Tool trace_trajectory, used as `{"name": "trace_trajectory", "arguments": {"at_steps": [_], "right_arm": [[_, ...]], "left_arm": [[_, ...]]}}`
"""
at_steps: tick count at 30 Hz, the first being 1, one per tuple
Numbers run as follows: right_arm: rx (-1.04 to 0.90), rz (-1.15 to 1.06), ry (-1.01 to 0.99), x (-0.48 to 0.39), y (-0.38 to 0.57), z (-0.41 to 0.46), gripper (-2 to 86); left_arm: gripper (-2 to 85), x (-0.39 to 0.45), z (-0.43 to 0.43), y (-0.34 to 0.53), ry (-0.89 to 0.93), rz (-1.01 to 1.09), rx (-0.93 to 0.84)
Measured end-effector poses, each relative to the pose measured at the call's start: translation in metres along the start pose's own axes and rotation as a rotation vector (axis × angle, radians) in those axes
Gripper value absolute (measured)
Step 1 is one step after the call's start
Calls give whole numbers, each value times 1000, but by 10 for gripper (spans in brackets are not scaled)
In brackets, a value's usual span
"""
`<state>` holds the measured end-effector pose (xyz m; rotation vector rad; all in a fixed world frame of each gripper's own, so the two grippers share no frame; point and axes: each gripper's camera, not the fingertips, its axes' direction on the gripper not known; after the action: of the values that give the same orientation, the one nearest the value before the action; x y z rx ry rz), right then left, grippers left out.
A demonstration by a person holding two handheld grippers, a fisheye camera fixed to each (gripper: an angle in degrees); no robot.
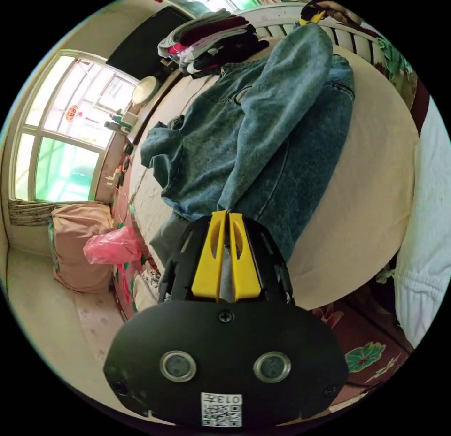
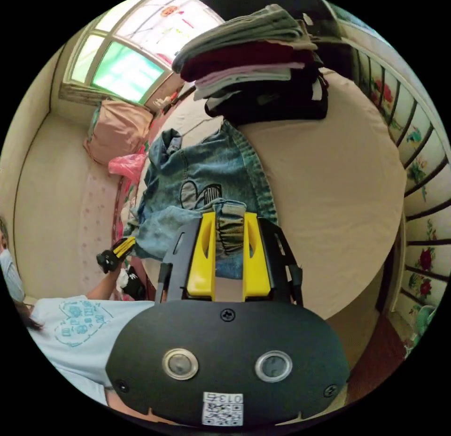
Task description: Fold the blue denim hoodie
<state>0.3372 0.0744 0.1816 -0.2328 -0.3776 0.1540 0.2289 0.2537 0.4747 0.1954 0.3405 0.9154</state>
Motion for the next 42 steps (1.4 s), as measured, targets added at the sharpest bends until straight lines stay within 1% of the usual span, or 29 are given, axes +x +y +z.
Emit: {"name": "trace_trajectory", "arguments": {"at_steps": [1,3,4,5,6,7,8,10,11,12,13,15,17,19,21,22,25,26,27,28,29,30,31,32,35,36,39,40,42], "right_arm": [[-22,54,-43,17,-2,12,91],[-138,131,-13,39,-4,53,93],[-243,159,21,50,0,80,95],[-232,181,-23,57,7,85,96],[-201,195,-51,59,11,80,97],[-133,199,-85,60,20,64,100],[-39,158,-65,54,30,41,106],[69,95,-6,42,45,5,115],[130,42,22,32,56,-14,119],[145,14,32,27,62,-19,120],[125,-36,52,18,69,-20,123],[58,-106,95,8,77,-2,129],[-35,-148,133,3,79,33,134],[-44,-171,108,0,76,51,127],[-53,-214,96,-10,71,62,109],[-67,-248,150,-23,66,64,98],[-218,-319,319,-70,48,55,86],[-249,-330,336,-90,43,41,85],[-261,-325,323,-98,41,32,84],[-260,-308,243,-106,37,13,81],[-222,-270,110,-99,34,-5,77],[-198,-229,43,-89,31,-12,74],[-177,-130,-38,-60,27,-12,64],[-218,-36,-81,-29,25,3,50],[-409,48,9,10,38,52,37],[-383,43,16,8,41,48,36],[-146,-47,149,-27,58,-1,46],[-28,-114,239,-51,67,-19,49],[42,-235,323,-90,76,-21,51]], "left_arm": [[5,14,5,3,-45,34,2],[5,36,25,0,-54,144,-72],[5,44,34,0,-42,185,-99],[5,45,34,1,-59,185,-90],[5,45,31,3,-71,177,-78],[5,38,26,5,-53,136,-78],[5,34,23,7,-38,113,-85],[3,8,7,19,60,-39,-84],[3,0,2,23,78,-96,-76],[2,-15,-11,30,69,-205,-51],[1,-23,-24,32,38,-255,2],[1,-27,-38,19,17,-267,86],[1,-21,-41,-8,81,-214,156],[-1,-4,-32,-50,167,-121,206],[-2,9,-16,-78,153,-73,187],[-2,15,-3,-93,152,-63,143],[-3,18,23,-108,176,-40,44],[-3,18,25,-108,169,-34,31],[-3,19,28,-108,129,-10,-1],[-3,21,33,-107,94,9,-40],[-3,20,36,-105,99,13,-48],[-3,18,43,-101,139,-2,-60],[-4,15,47,-97,183,-46,-39],[-4,13,47,-96,194,-67,-30],[-3,12,41,-98,183,-46,-37],[-3,10,34,-95,150,-61,-41],[-3,-9,7,-80,73,-212,21],[-3,-12,-7,-78,48,-223,72],[-3,-6,-23,-87,55,-171,145]]}}
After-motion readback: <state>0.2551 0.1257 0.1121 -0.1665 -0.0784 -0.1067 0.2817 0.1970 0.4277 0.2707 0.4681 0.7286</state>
